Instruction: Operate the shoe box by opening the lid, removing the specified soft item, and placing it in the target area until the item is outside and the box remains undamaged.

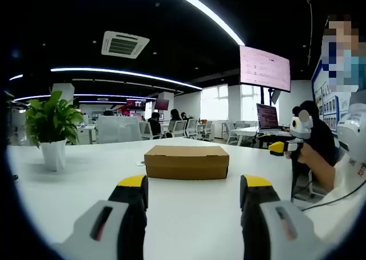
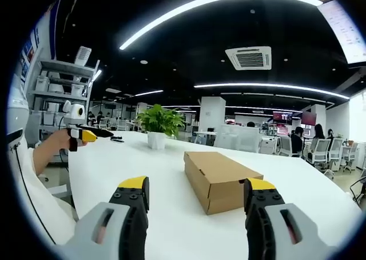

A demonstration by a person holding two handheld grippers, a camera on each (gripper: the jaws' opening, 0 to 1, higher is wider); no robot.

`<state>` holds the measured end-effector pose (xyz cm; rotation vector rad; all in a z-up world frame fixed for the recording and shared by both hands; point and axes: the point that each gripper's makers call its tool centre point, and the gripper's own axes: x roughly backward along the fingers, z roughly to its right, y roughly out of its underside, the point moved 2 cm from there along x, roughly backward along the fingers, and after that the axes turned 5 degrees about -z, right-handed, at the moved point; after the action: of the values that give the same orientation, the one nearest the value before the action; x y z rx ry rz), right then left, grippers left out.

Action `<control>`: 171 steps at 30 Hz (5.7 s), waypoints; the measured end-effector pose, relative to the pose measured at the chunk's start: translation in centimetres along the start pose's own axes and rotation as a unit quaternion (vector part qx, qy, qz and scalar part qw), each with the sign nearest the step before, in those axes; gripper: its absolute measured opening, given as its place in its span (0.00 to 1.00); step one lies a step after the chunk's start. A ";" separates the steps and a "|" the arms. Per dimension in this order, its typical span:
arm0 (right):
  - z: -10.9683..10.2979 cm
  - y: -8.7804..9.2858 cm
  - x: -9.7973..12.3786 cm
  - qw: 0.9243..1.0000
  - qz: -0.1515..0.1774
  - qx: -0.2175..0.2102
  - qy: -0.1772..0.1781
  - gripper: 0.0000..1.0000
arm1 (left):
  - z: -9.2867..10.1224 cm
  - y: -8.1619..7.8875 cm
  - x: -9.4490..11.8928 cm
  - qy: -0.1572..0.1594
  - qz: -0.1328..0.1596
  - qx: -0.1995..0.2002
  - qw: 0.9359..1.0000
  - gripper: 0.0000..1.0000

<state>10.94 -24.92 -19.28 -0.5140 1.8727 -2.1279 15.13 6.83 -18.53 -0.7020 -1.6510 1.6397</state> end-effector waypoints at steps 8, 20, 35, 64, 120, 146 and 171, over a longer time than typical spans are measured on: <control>0.1 0.4 -0.8 1.000 0.002 -0.017 -0.005 0.72 | -0.1 -1.2 -0.3 -0.005 0.013 -0.012 1.000 0.69; -0.4 0.2 -1.9 1.000 0.010 -0.018 0.002 0.75 | -1.3 -1.3 -1.8 0.000 -0.001 -0.009 1.000 0.72; -0.8 -0.2 -2.9 1.000 0.000 -0.028 -0.009 0.78 | -3.8 -2.0 -2.9 0.003 0.001 -0.001 1.000 0.78; 0.7 -1.2 -4.0 0.999 0.008 -0.032 0.028 0.83 | -6.1 -2.2 -5.6 0.013 -0.034 -0.044 0.998 0.76; 1.8 -0.5 -5.2 0.997 0.006 -0.031 0.075 0.81 | -8.9 -1.5 -10.2 0.035 -0.057 -0.048 0.997 0.70; 2.0 -0.5 -6.3 0.996 0.004 -0.043 0.084 0.84 | -10.6 -0.9 -12.1 0.037 -0.056 -0.024 0.997 0.73; 2.3 -0.7 -7.6 0.994 0.003 -0.045 0.095 0.88 | -11.3 -1.6 -14.9 0.052 -0.054 -0.026 0.997 0.79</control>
<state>18.83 -23.68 -19.05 -0.3332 2.0755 -2.1638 33.28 1.98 -18.96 -0.6996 -1.6331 1.4662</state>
